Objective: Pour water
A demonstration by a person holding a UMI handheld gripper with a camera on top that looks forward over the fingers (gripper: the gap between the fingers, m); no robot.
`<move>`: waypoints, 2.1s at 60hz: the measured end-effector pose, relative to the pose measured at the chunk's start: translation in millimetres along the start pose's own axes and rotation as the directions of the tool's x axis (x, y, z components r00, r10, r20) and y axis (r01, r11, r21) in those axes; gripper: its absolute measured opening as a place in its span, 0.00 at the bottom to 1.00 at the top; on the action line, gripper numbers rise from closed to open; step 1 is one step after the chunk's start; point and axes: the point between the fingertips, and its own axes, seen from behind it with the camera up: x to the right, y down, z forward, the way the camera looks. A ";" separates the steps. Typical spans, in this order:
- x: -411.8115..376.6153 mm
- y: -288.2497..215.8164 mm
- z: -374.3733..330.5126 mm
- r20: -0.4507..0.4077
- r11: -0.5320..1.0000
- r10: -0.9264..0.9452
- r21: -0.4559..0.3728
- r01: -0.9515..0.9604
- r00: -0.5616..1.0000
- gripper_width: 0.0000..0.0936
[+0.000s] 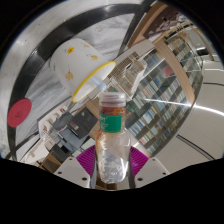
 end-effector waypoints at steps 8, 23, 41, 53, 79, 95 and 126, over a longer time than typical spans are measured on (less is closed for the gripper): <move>4.5 4.8 -0.6 -0.013 0.997 0.081 -0.011 -0.081 0.997 0.47; 72.7 70.0 -20.6 -0.066 0.539 0.840 -0.023 -0.842 0.539 0.47; 24.5 64.6 -38.2 0.050 -0.528 0.836 -0.199 -0.826 -0.546 0.47; -85.9 4.8 -45.7 0.032 -0.627 0.728 -0.372 -0.685 -0.685 0.47; -164.9 -46.3 -61.5 -0.007 -0.631 0.710 -0.451 -0.631 -0.704 0.63; -117.7 -11.0 -132.9 -0.064 -0.636 0.701 -0.508 -0.581 -0.711 0.91; 27.1 66.2 -422.2 -0.113 -0.631 0.704 -0.552 -0.545 -0.701 0.92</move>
